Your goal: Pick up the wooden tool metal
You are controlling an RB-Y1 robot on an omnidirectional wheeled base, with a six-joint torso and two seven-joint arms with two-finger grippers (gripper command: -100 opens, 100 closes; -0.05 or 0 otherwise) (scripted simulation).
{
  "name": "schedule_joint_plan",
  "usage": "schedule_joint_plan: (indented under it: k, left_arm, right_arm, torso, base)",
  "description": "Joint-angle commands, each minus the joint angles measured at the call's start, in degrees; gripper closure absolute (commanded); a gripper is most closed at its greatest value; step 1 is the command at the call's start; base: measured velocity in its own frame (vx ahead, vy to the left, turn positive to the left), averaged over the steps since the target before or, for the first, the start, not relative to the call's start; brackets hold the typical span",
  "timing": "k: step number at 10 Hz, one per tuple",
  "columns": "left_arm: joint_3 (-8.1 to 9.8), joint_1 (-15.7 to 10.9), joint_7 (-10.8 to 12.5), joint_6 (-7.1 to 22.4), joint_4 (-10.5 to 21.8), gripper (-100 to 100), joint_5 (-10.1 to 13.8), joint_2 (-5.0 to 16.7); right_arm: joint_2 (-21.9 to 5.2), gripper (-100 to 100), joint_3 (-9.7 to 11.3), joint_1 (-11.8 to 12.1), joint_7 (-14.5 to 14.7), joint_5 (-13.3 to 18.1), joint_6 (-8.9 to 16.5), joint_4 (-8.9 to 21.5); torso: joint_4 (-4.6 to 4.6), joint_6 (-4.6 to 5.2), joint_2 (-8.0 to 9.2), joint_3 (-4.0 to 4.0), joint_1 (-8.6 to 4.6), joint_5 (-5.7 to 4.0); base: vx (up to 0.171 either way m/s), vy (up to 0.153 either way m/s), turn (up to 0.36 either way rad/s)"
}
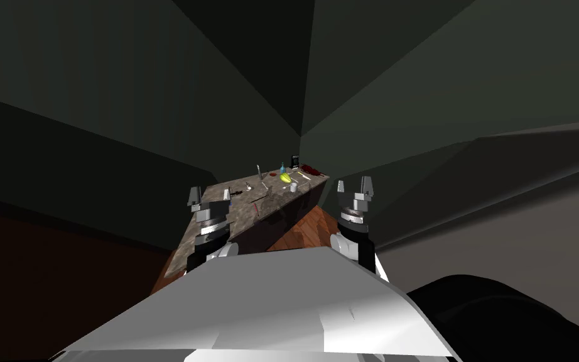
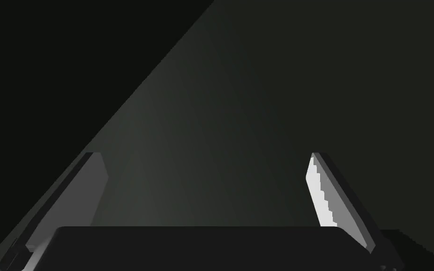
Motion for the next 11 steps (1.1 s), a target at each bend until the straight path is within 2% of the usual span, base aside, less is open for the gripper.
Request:
schedule_joint_plan:
  k: [1, 3, 4, 6, 7, 9, 10, 11]
  left_arm:
    - [0.22, -0.5, 0.3, 1.1, 0.3, -100, 0.3, 2.8]
    - [0.73, -1.5, 1.0, 3.7, 1.1, -100, 1.1, 6.1]
    - [0.73, -1.5, 1.0, 3.7, 1.1, -100, 1.1, 7.0]
    - [1.48, -3.1, 2.1, 7.5, 2.4, -100, 2.3, 10.8]
    - [1.48, -3.1, 2.1, 7.6, 2.4, -100, 2.3, 11.4]
    - [2.44, -5.0, 3.5, 11.3, 4.0, -100, 3.7, 15.4]
    - [2.44, -5.0, 3.5, 12.6, 4.0, -100, 3.7, 15.8]
    - [2.98, -6.1, 4.4, 14.8, 4.9, -100, 4.6, 17.9]
  right_arm:
    - [0.0, 0, 0.0, 0.0, 0.0, 0.0, 0.0, 0.0]
    - [0.0, 0, 0.0, 0.0, 0.0, 0.0, 0.0, 0.0]
    - [0.0, 0, 0.0, 0.0, 0.0, 0.0, 0.0, 0.0]
    - [0.0, 0, 0.0, 0.0, 0.0, 0.0, 0.0, 0.0]
    - [0.0, 0, 0.0, 0.0, 0.0, 0.0, 0.0, 0.0]
    - [0.0, 0, 0.0, 0.0, 0.0, 0.0, 0.0, 0.0]
    - [0.0, 0, 0.0, 0.0, 0.0, 0.0, 0.0, 0.0]
    - [0.0, 0, 0.0, 0.0, 0.0, 0.0, 0.0, 0.0]
  torso:
    - [0.00, 0.00, 0.00, 0.00, 0.00, 0.00]
    - [0.02, 0.01, 0.12, 0.07, 0.08, 0.02]
    - [0.04, 0.01, 0.18, 0.10, 0.11, 0.02]
    - [0.04, 0.01, 0.18, 0.10, 0.08, 0.02]
    - [0.05, 0.01, 0.23, 0.13, 0.10, 0.02]
    - [0.04, 0.01, 0.18, 0.10, 0.08, 0.02]
    - [0.05, 0.01, 0.24, 0.14, 0.08, 0.02]
    - [0.05, -0.01, 0.21, 0.13, 0.10, 0.02]
  base:
    - [-0.020, 0.003, -0.028]
    - [-0.047, 0.019, -0.049]
    - [-0.042, 0.018, -0.020]
    - [-0.057, 0.015, -0.055]
    - [-0.047, 0.015, -0.035]
    - [-0.060, 0.013, -0.090]
    - [-0.054, 0.021, -0.027]
    - [-0.052, 0.020, -0.062]
